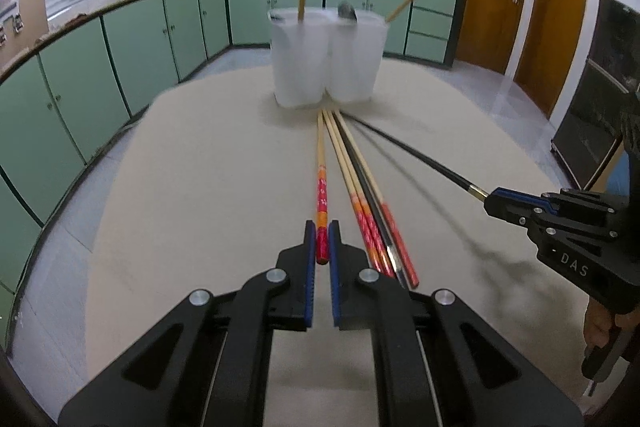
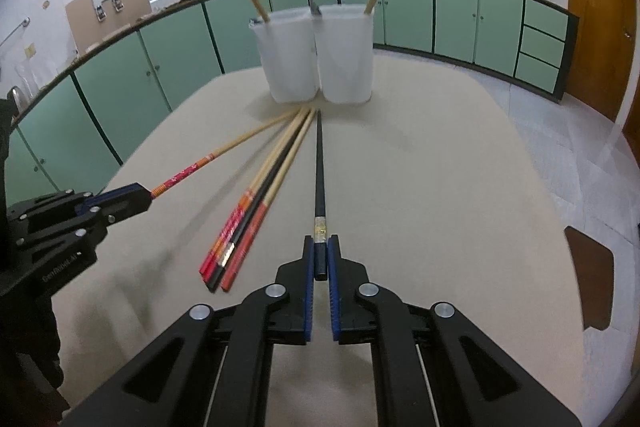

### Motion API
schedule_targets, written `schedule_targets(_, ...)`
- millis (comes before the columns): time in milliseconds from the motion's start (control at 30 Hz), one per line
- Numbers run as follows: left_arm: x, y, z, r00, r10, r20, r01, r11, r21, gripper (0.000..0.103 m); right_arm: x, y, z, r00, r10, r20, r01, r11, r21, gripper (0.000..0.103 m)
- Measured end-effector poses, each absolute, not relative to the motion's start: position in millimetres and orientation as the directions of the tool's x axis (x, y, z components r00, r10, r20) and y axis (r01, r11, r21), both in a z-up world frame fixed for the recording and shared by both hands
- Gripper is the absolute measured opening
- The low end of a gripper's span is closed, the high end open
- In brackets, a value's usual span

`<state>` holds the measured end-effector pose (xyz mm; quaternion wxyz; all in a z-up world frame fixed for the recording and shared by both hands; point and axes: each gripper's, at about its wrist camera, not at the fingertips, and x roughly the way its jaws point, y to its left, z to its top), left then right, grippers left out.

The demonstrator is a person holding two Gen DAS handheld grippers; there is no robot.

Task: Organize utensils
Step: 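Lift both chopsticks and carry them over the white holder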

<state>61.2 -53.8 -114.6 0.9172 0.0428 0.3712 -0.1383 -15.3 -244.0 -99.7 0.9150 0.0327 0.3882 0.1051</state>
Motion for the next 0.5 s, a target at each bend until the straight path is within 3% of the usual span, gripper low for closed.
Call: schedule_targets(500, 84, -51, -30, 0.808, -0.273, -0.522, 0.32, 0.947, 0.001, 0.005, 5, -270, -13, 0.76, 0.261, -0.595, -0.2, 0.965, 0.168, 0.006)
